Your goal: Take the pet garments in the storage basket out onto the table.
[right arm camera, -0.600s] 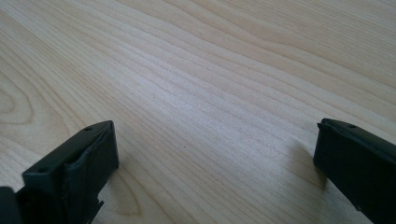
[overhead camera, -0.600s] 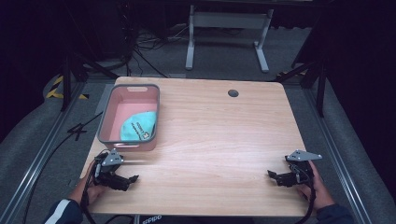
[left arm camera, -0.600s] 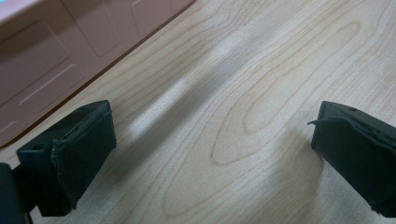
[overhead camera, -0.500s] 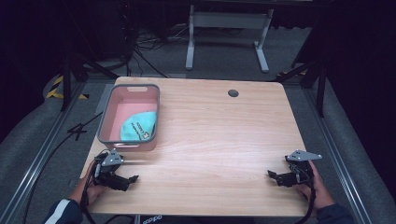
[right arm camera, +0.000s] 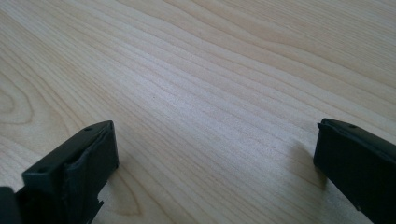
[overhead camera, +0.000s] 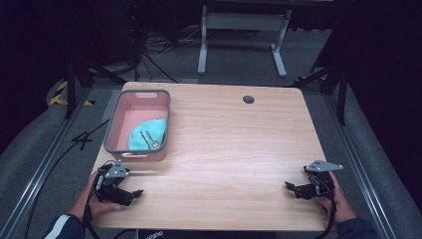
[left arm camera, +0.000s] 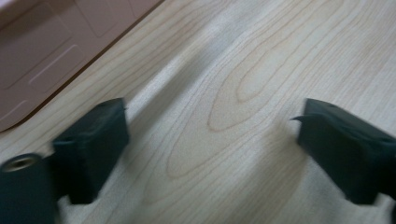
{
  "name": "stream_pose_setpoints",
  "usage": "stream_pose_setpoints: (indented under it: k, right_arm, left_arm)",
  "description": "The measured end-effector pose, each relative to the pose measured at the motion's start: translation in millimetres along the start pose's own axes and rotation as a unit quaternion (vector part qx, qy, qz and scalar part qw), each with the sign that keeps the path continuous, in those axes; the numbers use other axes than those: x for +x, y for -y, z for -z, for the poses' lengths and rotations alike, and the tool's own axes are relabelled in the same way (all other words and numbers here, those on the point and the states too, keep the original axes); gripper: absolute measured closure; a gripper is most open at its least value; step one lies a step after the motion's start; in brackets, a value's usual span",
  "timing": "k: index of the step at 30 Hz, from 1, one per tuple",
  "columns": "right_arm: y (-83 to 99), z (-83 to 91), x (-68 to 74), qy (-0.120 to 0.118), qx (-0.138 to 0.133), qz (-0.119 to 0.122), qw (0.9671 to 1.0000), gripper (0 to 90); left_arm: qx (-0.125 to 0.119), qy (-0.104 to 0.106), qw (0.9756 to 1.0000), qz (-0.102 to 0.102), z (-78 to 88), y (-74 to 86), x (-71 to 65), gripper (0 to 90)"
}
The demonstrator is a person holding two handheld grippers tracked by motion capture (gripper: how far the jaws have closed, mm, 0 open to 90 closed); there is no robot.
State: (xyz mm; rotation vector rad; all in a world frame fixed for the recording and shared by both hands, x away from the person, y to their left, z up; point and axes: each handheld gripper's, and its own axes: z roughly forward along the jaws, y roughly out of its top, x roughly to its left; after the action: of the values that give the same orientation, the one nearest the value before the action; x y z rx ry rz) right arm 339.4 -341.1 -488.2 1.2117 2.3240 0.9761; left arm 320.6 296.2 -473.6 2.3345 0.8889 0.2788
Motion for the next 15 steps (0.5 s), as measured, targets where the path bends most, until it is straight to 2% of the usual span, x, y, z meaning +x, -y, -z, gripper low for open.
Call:
stream_pose_setpoints:
  k: [2,6,9,10,14,15]
  right_arm:
    - [-0.1,-0.2,-0.4,0.000,0.001,0.002,1.0000,0.2]
    - [-0.1,-0.2,-0.3,0.000,0.001,0.002,1.0000,0.2]
    - [-0.1,-0.2,-0.3,0.000,0.001,0.002,1.0000,0.2]
    - [-0.1,-0.2,-0.3,0.000,0.000,0.002,1.0000,0.2]
    - [-0.1,-0.2,-0.3,0.000,0.000,0.002,1.0000,0.2]
    - [-0.1,-0.2,-0.3,0.000,0.000,0.002,1.0000,0.2]
  left_arm:
    - [0.012,-0.001,0.9998,-0.013,2.8,-0.7,-0.6,15.5]
    - [0.001,0.011,0.9996,-0.026,15.2,-4.9,-3.9,18.3]
    - [-0.006,0.000,0.9995,-0.030,24.3,-10.1,-5.9,19.0]
    - [-0.006,-0.012,0.9991,-0.039,31.1,-14.7,-8.4,19.3]
    - [-0.014,-0.019,0.9986,-0.047,40.4,-19.8,-8.7,19.6]
    - [-0.022,-0.019,0.9986,-0.045,47.1,-22.8,-8.8,19.3]
